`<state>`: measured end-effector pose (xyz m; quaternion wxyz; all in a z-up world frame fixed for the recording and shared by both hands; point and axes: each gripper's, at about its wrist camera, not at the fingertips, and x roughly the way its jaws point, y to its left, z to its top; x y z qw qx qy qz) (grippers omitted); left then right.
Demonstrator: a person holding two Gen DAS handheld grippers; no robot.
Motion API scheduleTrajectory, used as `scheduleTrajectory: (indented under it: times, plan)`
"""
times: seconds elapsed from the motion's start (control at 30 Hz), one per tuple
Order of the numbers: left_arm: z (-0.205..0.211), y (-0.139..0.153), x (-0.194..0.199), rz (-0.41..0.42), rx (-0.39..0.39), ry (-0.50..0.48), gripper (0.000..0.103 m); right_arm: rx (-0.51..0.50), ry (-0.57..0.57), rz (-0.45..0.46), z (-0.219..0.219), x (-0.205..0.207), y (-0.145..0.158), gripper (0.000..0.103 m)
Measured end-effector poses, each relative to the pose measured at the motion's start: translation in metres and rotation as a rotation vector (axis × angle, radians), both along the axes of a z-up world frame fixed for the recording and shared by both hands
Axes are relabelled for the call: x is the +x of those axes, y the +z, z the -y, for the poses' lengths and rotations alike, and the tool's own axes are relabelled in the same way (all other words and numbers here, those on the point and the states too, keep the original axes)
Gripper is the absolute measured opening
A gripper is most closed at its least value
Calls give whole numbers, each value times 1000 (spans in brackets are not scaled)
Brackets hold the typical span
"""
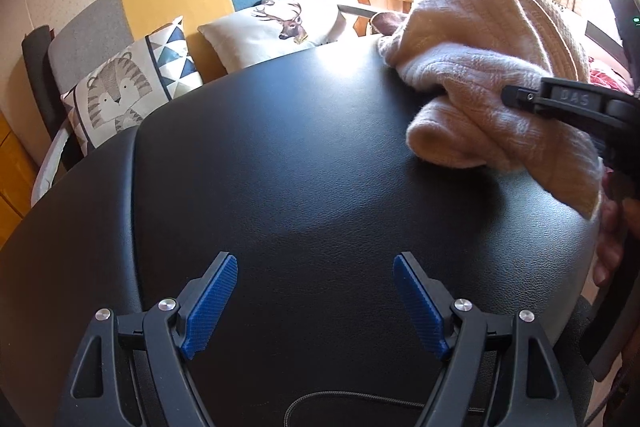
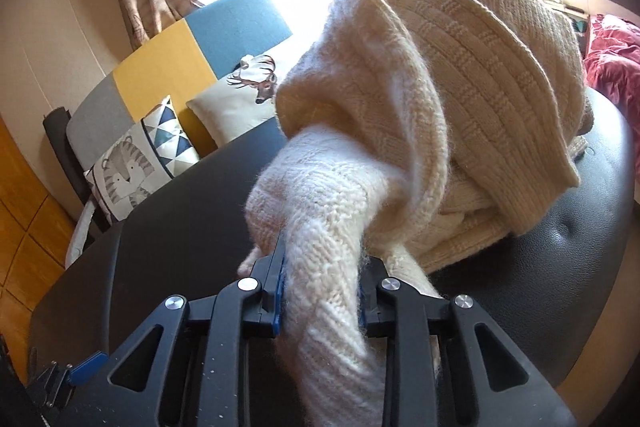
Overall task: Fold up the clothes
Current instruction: 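Close the right gripper on a sleeve of the cream sweater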
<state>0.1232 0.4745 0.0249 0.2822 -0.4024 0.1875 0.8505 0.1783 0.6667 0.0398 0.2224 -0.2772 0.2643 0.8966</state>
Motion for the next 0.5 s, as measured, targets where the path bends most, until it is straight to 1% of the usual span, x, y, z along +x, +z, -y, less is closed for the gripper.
scheduleTrajectory:
  times: [0.1,0.23,0.33,0.43,0.5]
  plan:
    - [7,-1,-4,9,2,23,82,-6,31,-17,16,-4,3,25]
    - [16,-2,-11,22,6,48,82,-31,72,-40,37,2,2,24]
    - [17,6,-25,10,16,65,82,-14,109,-45,54,7,2,23]
    - [12,25,-44,-4,49,65,82,-17,130,-47,66,11,-5,23]
    - [8,38,-51,-21,68,55,82,2,139,-35,73,12,-11,23]
